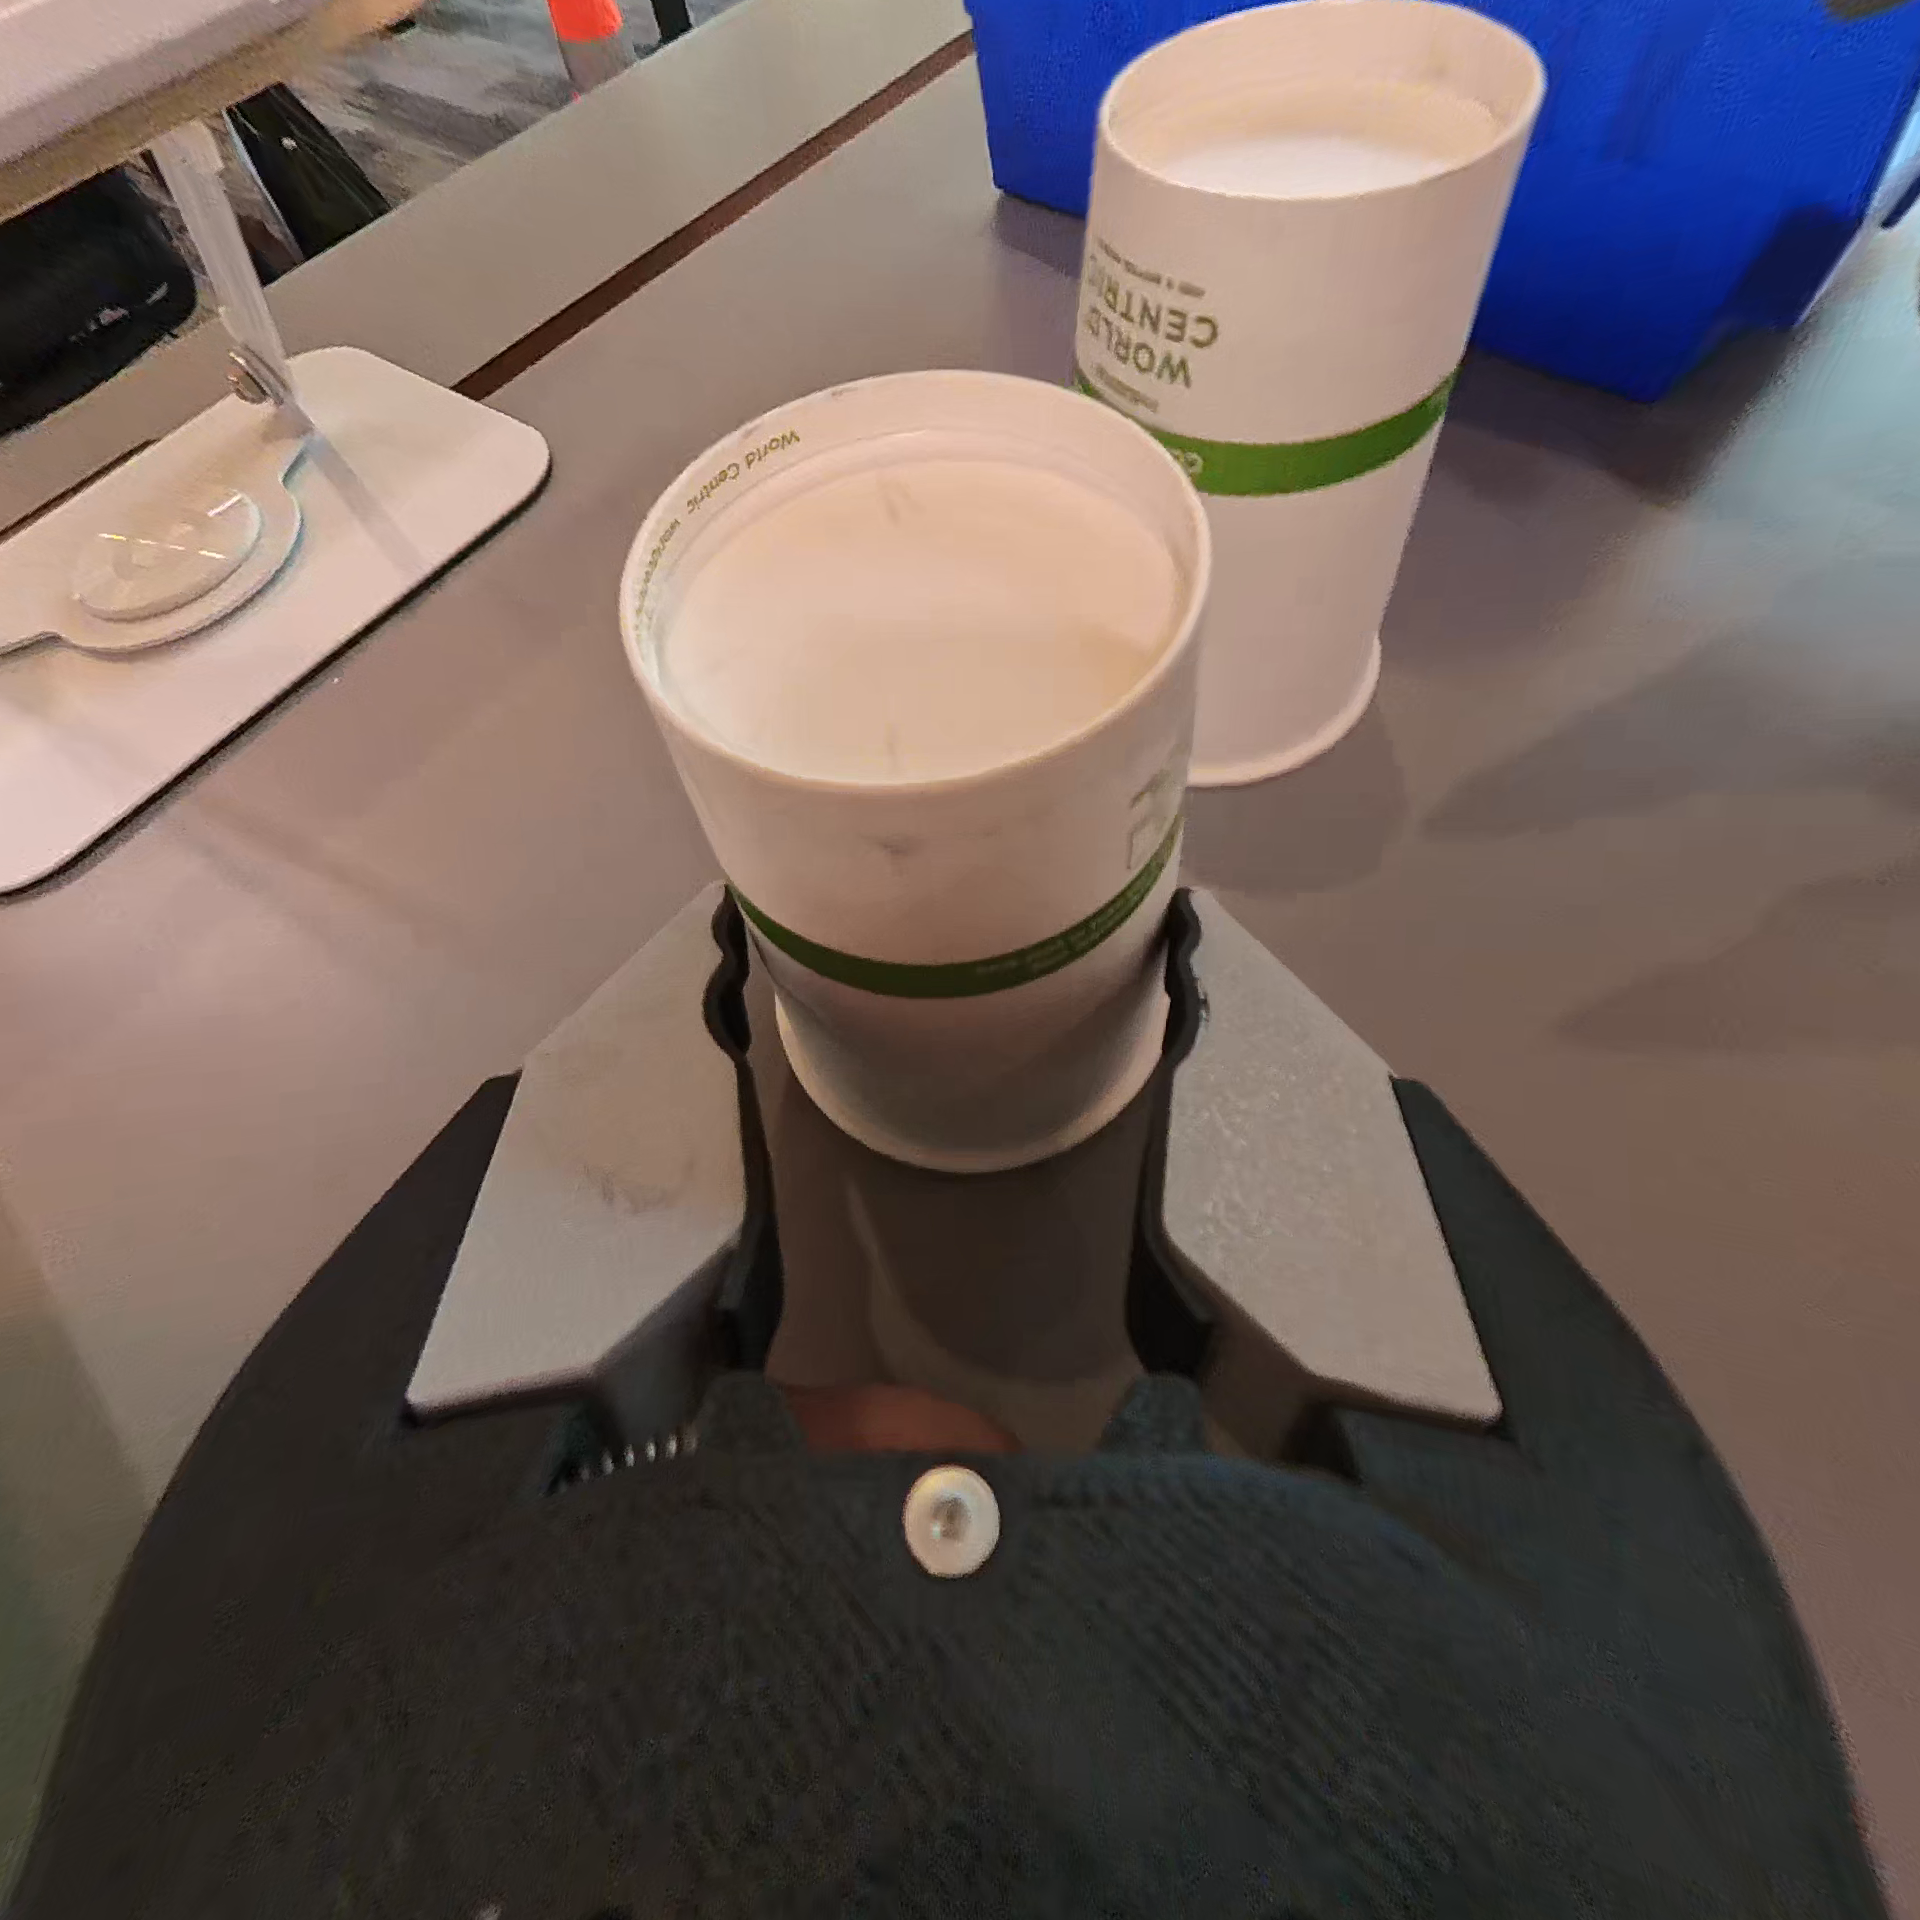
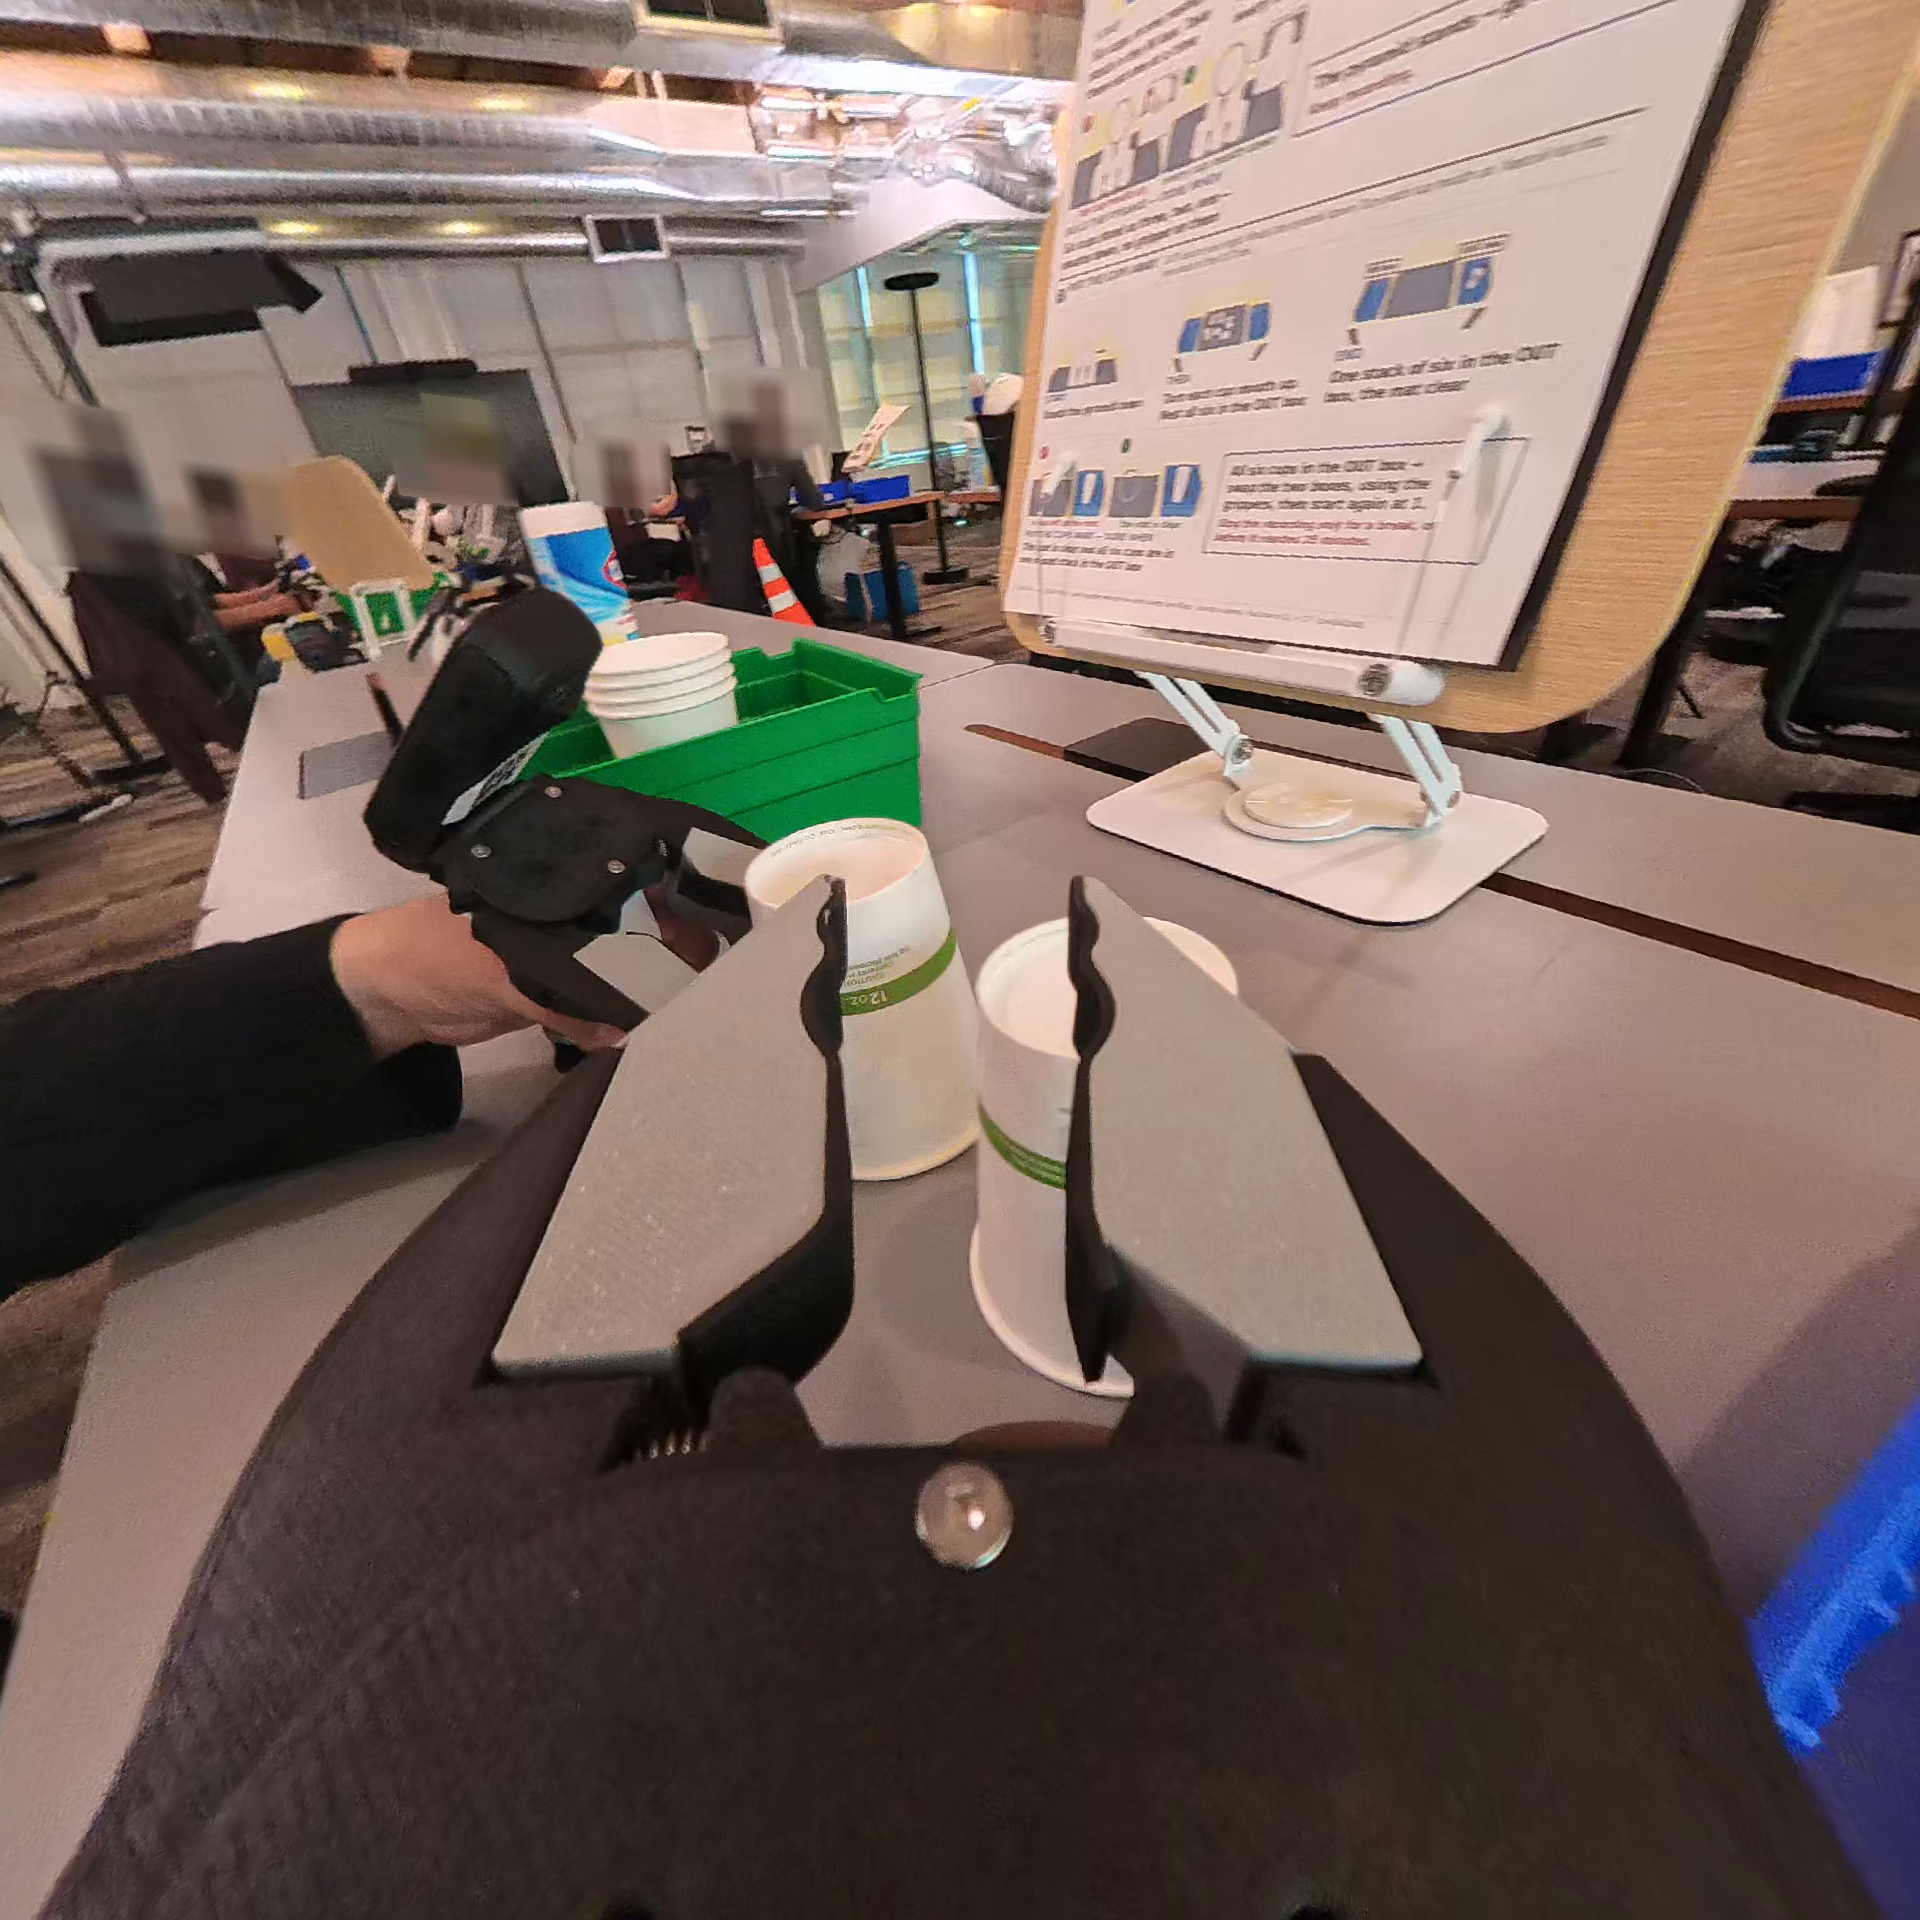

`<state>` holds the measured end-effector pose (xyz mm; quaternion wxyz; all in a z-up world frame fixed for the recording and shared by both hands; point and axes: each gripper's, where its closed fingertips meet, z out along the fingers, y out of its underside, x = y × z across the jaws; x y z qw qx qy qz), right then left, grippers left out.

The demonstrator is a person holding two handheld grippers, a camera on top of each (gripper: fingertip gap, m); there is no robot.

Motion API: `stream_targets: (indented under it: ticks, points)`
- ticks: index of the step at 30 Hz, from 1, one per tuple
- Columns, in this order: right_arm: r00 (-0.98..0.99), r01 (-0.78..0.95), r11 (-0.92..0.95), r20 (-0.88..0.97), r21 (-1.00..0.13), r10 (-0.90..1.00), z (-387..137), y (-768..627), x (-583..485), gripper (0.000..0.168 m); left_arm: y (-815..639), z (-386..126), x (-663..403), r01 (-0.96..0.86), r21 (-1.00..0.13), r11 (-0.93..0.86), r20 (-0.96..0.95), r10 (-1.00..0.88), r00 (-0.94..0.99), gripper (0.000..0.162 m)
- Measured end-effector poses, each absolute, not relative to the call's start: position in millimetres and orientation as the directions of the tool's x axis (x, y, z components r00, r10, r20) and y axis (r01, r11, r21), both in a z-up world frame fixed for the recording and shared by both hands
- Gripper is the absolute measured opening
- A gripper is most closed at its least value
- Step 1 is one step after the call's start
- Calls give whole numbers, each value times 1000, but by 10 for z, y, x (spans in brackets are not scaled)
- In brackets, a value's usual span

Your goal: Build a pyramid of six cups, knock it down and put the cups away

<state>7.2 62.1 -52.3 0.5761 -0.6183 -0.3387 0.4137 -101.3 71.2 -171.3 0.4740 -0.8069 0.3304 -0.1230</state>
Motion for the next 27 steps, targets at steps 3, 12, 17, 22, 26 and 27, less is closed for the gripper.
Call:
stream_targets:
  ticks: [3, 12, 17, 22, 26, 27]
  points:
    - [507, -61, -103, -120, -993, 854, -550, 766, 176, 40, 835, -1729, -958, -393, -858, -331, -91, -655, 750, 80]
    - [662, 82, 15, 66, -997, 746, -570, 921, 309, 25, 811, -1731, -798, -424, -854, -302, -126, -670, 731, 80]
    - [680, 102, 15, 81, -995, 729, -613, 954, 322, 28, 843, -1725, -753, -438, -851, -290, -160, -651, 742, 81]
    - [694, 72, -11, 42, -997, 719, -624, 1013, 373, 28, 907, -1782, -754, -471, -827, -306, -198, -626, 755, 85]
    - [681, 61, -18, 28, -998, 731, -636, 1001, 350, 31, 939, -1788, -761, -475, -824, -310, -209, -613, 762, 85]
    - [680, 65, -18, 31, -998, 733, -644, 999, 340, 32, 942, -1788, -763, -475, -824, -310, -210, -611, 763, 85]
